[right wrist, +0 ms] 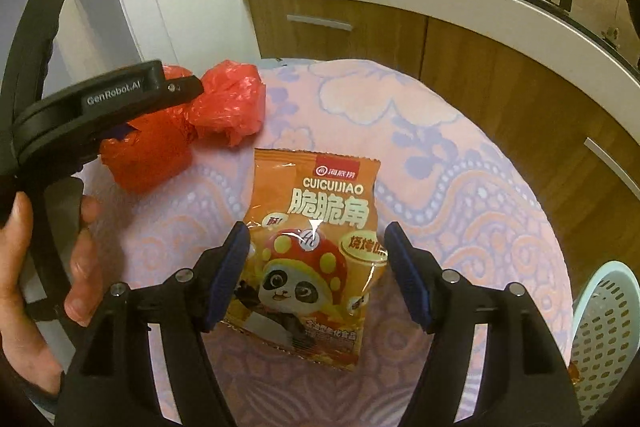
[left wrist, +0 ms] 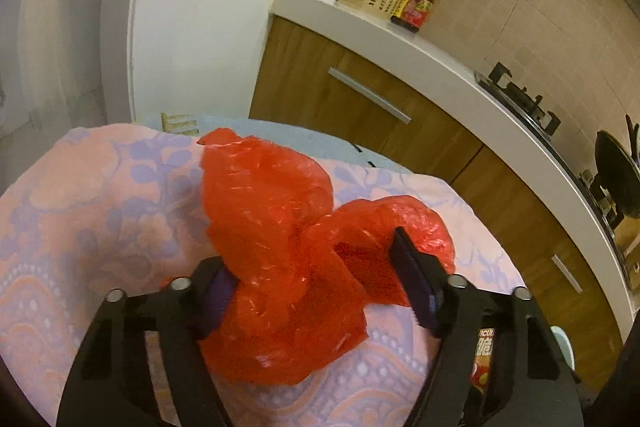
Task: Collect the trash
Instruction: 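Grasp the red plastic bag with the left tool while the right tool grasps the orange snack bag, then drop the red bag from the left tool into the basket while the right tool drops the snack bag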
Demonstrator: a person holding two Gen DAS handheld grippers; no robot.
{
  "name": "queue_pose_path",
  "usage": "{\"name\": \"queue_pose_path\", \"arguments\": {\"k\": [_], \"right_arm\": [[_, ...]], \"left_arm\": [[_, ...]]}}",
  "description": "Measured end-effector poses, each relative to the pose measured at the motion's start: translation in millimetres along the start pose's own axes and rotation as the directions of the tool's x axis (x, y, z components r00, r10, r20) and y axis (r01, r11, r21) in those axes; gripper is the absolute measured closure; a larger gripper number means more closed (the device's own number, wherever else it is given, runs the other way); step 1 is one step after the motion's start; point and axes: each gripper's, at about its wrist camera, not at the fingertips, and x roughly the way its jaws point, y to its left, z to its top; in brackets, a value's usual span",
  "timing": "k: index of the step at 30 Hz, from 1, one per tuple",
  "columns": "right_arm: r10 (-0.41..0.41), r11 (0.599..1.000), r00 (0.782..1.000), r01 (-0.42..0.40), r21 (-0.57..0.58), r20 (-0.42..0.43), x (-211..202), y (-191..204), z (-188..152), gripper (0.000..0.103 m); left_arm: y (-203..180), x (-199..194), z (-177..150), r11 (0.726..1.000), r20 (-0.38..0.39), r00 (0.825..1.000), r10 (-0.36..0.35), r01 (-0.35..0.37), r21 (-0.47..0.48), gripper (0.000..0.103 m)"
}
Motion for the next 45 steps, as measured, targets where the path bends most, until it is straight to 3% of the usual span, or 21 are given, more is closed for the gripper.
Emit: {"name": "queue_pose_path", "arguments": {"k": [3, 5, 11, 14, 18, 22, 27, 30, 33, 34, 35, 37, 38, 40, 42, 45], "right_arm": [[0.002, 1.0, 1.0, -0.002, 0.009, -0.019, 3.1, -1.7, 0.2, 0.037], [0.006, 1.0, 1.0, -0.006, 0.019, -0.02, 4.1, -3.3, 1.4, 0.037], [0.014, 0.999, 1.0, -0.013, 0.046, -0.021, 4.6, -7.6, 3.2, 0.037], [0.01, 0.999, 1.0, -0.009, 0.04, -0.022, 5.8, -6.3, 4.2, 0.037], [-0.016, 0.998, 1.0, 0.015, 0.056, 0.025, -2.0, -9.0, 3.7, 0.037], [-0.003, 0.998, 1.0, 0.003, 0.069, 0.004, 1.4, -12.1, 4.4, 0.037], [-0.006, 0.995, 1.0, 0.008, 0.095, -0.024, 10.5, -16.1, 7.9, 0.036], [-0.027, 0.999, 0.999, 0.029, 0.043, -0.043, 15.9, -7.0, 9.4, 0.026], [-0.059, 0.998, 0.997, 0.06, 0.005, -0.046, 16.5, 1.2, 8.6, 0.025], [-0.051, 0.999, 0.998, 0.051, -0.002, -0.038, 14.9, 2.3, 7.8, 0.036], [-0.042, 0.999, 0.999, 0.042, -0.007, -0.034, 14.0, 3.2, 7.0, 0.056], [-0.063, 0.998, 0.998, 0.063, -0.022, -0.025, 12.0, 6.0, 5.0, 0.071], [-0.076, 0.997, 0.997, 0.076, -0.027, -0.01, 9.3, 7.1, 4.0, 0.084], [-0.049, 0.998, 0.997, 0.05, -0.022, 0.066, -6.0, 6.6, 1.7, 0.096], [-0.044, 0.999, 0.986, 0.046, -0.007, 0.163, -27.5, 4.2, -3.6, 0.097], [-0.031, 0.999, 0.975, 0.025, 0.03, 0.222, -50.5, -6.9, -13.6, 0.099]], "left_arm": [[-10.1, -3.4, -2.3, 0.999, 0.022, 1.0, 0.003, -0.004, 0.046, 0.058], [-16.3, -6.9, -4.2, 0.998, 0.035, 0.999, -0.013, 0.011, 0.067, 0.078], [-16.1, -12.5, -6.5, 0.996, 0.047, 0.997, -0.063, 0.06, 0.06, 0.095], [-5.5, -18.8, -4.8, 0.992, 0.057, 0.991, -0.122, 0.121, 0.022, 0.096], [9.1, -40.3, 4.4, 0.977, 0.132, 0.969, -0.21, 0.213, -0.009, 0.096], [6.9, -57.4, 9.5, 0.973, 0.192, 0.954, -0.228, 0.23, 0.016, 0.096], [2.0, -58.0, 8.6, 0.97, 0.189, 0.952, -0.24, 0.24, 0.024, 0.096], [3.1, -59.1, 8.1, 0.97, 0.194, 0.951, -0.24, 0.241, 0.018, 0.096], [5.2, -62.9, 8.4, 0.97, 0.205, 0.949, -0.24, 0.241, 0.02, 0.096], [5.6, -63.4, 8.6, 0.97, 0.208, 0.948, -0.24, 0.242, 0.019, 0.096], [6.1, -64.5, 8.7, 0.969, 0.209, 0.947, -0.244, 0.246, 0.017, 0.096], [6.4, -67.2, 8.7, 0.968, 0.215, 0.945, -0.248, 0.25, 0.016, 0.096], [5.3, -68.1, 8.1, 0.968, 0.217, 0.944, -0.247, 0.249, 0.017, 0.096], [2.5, -69.8, 6.6, 0.968, 0.213, 0.945, -0.248, 0.249, 0.019, 0.096], [-4.6, -71.5, 3.2, 0.967, 0.199, 0.946, -0.255, 0.254, 0.032, 0.096], [-19.0, -80.5, -6.2, 0.959, 0.181, 0.942, -0.282, 0.274, 0.068, 0.096]]}}
